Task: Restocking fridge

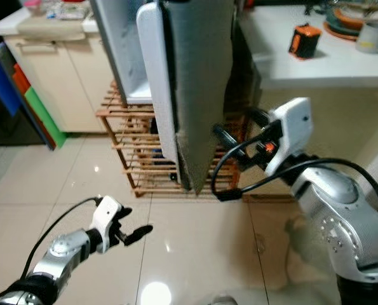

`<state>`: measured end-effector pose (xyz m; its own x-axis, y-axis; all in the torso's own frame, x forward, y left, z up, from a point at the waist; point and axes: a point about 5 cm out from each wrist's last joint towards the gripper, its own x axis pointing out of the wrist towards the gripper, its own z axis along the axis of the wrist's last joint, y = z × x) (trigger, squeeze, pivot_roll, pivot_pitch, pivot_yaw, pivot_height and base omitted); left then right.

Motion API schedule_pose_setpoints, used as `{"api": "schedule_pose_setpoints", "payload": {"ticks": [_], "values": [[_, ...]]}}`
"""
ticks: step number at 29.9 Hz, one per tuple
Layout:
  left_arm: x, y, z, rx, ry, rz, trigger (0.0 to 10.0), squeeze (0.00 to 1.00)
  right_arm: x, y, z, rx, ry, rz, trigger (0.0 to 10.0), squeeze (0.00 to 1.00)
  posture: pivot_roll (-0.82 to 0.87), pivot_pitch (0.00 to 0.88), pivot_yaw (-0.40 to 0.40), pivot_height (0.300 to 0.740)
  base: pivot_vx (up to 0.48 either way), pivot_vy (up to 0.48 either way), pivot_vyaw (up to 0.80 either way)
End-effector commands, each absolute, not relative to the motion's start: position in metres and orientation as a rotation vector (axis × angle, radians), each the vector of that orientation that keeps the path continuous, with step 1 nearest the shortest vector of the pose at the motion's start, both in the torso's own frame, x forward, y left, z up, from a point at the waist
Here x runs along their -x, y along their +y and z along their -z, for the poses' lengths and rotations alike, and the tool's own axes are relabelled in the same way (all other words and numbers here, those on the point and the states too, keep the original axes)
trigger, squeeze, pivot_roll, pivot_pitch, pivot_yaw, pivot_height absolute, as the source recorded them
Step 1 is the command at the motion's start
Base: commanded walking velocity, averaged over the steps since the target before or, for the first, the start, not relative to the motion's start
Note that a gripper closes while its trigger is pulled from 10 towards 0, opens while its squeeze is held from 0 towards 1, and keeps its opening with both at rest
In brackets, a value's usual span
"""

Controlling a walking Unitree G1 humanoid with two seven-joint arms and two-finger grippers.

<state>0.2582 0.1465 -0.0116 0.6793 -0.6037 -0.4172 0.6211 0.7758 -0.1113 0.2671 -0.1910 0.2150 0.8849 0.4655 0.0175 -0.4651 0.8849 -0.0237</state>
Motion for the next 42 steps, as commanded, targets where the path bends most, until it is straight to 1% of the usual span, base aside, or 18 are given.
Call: {"api": "schedule_pose_setpoints", "payload": {"ticks": [1, 4, 5, 7, 9, 12, 14, 18, 20, 22, 23, 24, 28, 30, 33, 34, 38, 42], "values": [[-0.273, 0.143, -0.002, -0.034, 0.361, 0.626, 10.0, 0.0, -0.277, -0.206, -0.213, 0.05, -0.03, -0.32, 10.0, 0.0, -0.27, 0.0, 0.089, 0.732, 0.0, 0.0, 0.0], [-0.287, 0.141, -0.019, -0.015, 0.257, 0.606, 10.0, 0.0, -0.287, -0.227, -0.202, 0.063, -0.002, -0.077, 10.0, 0.0, -0.27, 0.0, 0.087, 0.732, 0.0, 0.0, 0.0], [-0.287, 0.141, -0.019, -0.015, 0.257, 0.606, 10.0, 0.0, -0.287, -0.227, -0.202, 0.063, -0.002, -0.077, 10.0, 0.0, -0.27, 0.0, 0.087, 0.732, 0.0, 0.0, 0.0], [-0.301, 0.133, -0.041, 0.001, 0.157, 0.609, 10.0, 0.0, -0.288, -0.231, -0.191, 0.019, 0.017, 0.006, 10.0, 0.0, -0.27, 0.0, 0.083, 0.732, 0.0, 0.0, 0.0], [-0.312, 0.122, -0.064, 0.015, 0.057, 0.634, 10.0, 0.0, -0.287, -0.227, -0.181, 0.002, 0.031, 0.012, 10.0, 0.0, -0.27, 0.0, 0.083, 0.732, 0.0, 0.0, 0.0], [-0.319, 0.097, -0.097, 0.021, -0.068, 0.689, 10.0, 0.0, -0.287, -0.219, -0.169, -0.003, 0.057, 0.009, 10.0, 0.0, -0.26, 0.0, 0.087, 0.732, 0.0, 0.0, 0.0], [-0.318, 0.087, -0.106, 0.017, -0.102, 0.716, 10.0, 0.0, -0.288, -0.217, -0.167, -0.003, 0.058, 0.012, 10.0, 0.0, -0.26, 0.0, 0.088, 0.732, 0.0, 0.0, 0.0], [-0.317, 0.08, -0.113, 0.02, -0.122, 0.735, 10.0, 0.0, -0.289, -0.217, -0.166, -0.007, 0.052, 0.022, 10.0, 0.0, -0.26, 0.0, 0.088, 0.732, 0.0, 0.0, 0.0], [-0.321, 0.078, -0.129, 0.025, -0.18, 0.696, 10.0, 0.0, -0.293, -0.217, -0.168, -0.005, 0.027, 0.036, 10.0, 0.0, -0.26, 0.0, 0.088, 0.732, 0.0, 0.0, 0.0], [-0.331, 0.081, -0.15, 0.024, -0.244, 0.589, 10.0, 0.0, -0.3, -0.211, -0.171, -0.012, -0.008, 0.029, 10.0, 0.0, -0.26, 0.0, 0.09, 0.732, 0.0, 0.0, 0.58], [-0.331, 0.081, -0.15, 0.024, -0.244, 0.589, 10.0, 0.0, -0.3, -0.211, -0.171, -0.012, -0.008, 0.029, 10.0, 0.0, -0.26, 0.0, 0.09, 0.732, 0.0, 0.0, 0.6], [-0.339, 0.081, -0.167, 0.018, -0.296, 0.511, 10.0, 0.0, -0.308, -0.202, -0.171, 0.0, -0.017, 0.01, 10.0, 0.0, -0.25, 0.0, 0.085, 0.732, 0.398, 0.27, 0.57], [-0.346, 0.082, -0.178, 0.012, -0.315, 0.454, 10.0, 0.0, -0.316, -0.19, -0.172, 0.005, -0.03, -0.029, 10.0, 0.0, -0.24, 0.0, 0.08, 0.732, 0.4, 0.266, 0.54], [-0.352, 0.086, -0.177, -0.012, -0.28, 0.391, 10.0, 0.0, -0.322, -0.181, -0.169, 0.048, -0.02, -0.055, 10.0, 0.0, -0.24, 0.0, 0.079, 0.736, 0.368, 0.276, 0.26], [-0.356, 0.091, -0.172, -0.002, -0.233, 0.344, 10.0, 0.0, -0.325, -0.177, -0.167, 0.067, -0.009, -0.067, 10.0, 0.0, -0.24, 0.0, 0.076, 0.736, 0.112, 0.095, 0.0], [-0.356, 0.093, -0.169, 0.03, -0.215, 0.317, 10.0, 0.0, -0.327, -0.175, -0.164, 0.055, -0.006, -0.068, 10.0, 0.0, -0.23, 0.0, 0.075, 0.736, 0.0, 0.0, 0.0], [-0.356, 0.097, -0.169, 0.033, -0.214, 0.27, 10.0, 0.0, -0.329, -0.172, -0.159, 0.037, -0.001, -0.069, 10.0, 0.0, -0.22, 0.0, 0.075, 0.736, 0.0, 0.0, 0.0], [-0.358, 0.102, -0.167, 0.035, -0.201, 0.239, 10.0, 0.0, -0.33, -0.17, -0.158, 0.03, -0.007, -0.072, 10.0, 0.0, -0.22, 0.0, 0.078, 0.736, 0.448, 0.0, 0.0]]}}
